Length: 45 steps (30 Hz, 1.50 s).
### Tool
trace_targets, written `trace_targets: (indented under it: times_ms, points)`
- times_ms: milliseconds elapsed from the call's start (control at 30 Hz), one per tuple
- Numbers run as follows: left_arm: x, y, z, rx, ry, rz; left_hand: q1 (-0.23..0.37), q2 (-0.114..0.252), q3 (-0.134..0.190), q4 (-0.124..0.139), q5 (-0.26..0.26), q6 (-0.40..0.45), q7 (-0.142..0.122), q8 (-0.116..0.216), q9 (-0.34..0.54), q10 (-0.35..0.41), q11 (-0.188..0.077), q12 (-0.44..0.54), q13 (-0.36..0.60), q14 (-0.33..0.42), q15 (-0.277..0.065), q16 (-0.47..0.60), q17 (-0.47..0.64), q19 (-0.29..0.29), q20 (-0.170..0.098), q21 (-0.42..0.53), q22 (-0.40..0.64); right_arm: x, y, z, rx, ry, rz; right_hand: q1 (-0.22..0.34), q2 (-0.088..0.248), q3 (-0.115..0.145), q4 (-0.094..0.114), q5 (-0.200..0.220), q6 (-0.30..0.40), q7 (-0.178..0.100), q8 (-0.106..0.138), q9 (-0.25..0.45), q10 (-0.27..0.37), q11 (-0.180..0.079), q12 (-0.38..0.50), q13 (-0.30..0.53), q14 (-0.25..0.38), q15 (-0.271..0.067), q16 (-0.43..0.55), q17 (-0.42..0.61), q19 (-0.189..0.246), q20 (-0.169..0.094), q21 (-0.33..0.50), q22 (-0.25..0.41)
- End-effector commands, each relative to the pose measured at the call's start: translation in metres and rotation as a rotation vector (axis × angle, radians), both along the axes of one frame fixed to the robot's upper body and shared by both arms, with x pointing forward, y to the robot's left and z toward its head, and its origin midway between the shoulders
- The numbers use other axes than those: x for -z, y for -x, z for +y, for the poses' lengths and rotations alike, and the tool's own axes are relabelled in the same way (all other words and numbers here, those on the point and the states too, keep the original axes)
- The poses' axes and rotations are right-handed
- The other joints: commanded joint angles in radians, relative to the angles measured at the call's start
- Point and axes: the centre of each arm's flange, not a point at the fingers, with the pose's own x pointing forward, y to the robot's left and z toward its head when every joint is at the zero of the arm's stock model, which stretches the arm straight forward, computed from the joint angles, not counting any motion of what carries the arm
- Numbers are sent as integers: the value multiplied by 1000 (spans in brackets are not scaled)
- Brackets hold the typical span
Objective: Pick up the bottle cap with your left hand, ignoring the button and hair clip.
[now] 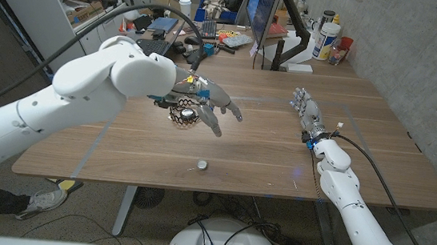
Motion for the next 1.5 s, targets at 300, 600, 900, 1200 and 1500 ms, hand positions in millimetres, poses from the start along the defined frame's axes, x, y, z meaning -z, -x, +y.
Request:
trace_targets:
  times_ms: [300, 600, 900, 1200, 1500]
  points:
    - [16, -6, -3, -34, -64, -30, 45, -4, 5, -15, 1, 13, -2, 5, 3, 3, -3, 0, 3, 7, -107, -2, 6, -10, -13, -11, 4, 3, -1, -3, 5, -1, 6, -8, 49, -1, 2, 7, 7, 2, 7, 4, 4, 0, 3, 4, 2, -6, 2, 2, 5, -100, -3, 3]
    - [27, -11, 4, -47, -72, -19, 45, -16, -13, -2, -1, 2, -2, 1, 3, -27, 5, -10, 8, -27, -95, -13, 18, -29, -5, -24, 5, 1, -2, 0, 8, 6, 8, -9, 49, -2, 1, 8, 7, 3, 6, 4, 4, -1, 3, 4, 2, -6, 2, 2, 6, -100, -5, 3]
    - [34, -14, 9, -57, -74, -18, 48, -18, -22, 3, -1, -14, -3, -5, 3, -41, 5, -13, 11, -46, -88, -19, 22, -41, 1, -32, 6, 2, -2, 2, 9, 12, 10, -9, 49, -2, 1, 8, 7, 3, 6, 4, 4, 1, 3, 4, 1, -5, 2, 2, 5, -100, -7, 3]
    - [42, -15, 9, -60, -79, -24, 53, -17, -25, 4, 1, -17, -2, -6, 4, -41, 1, -11, 13, -47, -90, -19, 24, -38, -2, -33, 6, 2, -1, 4, 6, 18, 8, -8, 49, -2, 0, 8, 7, 3, 6, 4, 4, 0, 3, 4, 1, -5, 1, 2, 4, -100, -9, 3]
    - [51, -18, 13, -79, -86, -35, 60, -12, -27, 6, 2, -19, -2, -5, 5, -40, -2, -9, 14, -46, -93, -18, 27, -35, -2, -35, 6, 1, -1, 7, 0, 24, 5, -9, 48, -3, 0, 8, 7, 3, 6, 4, 4, 1, 3, 4, 1, -5, 1, 2, 5, -100, -12, 3]
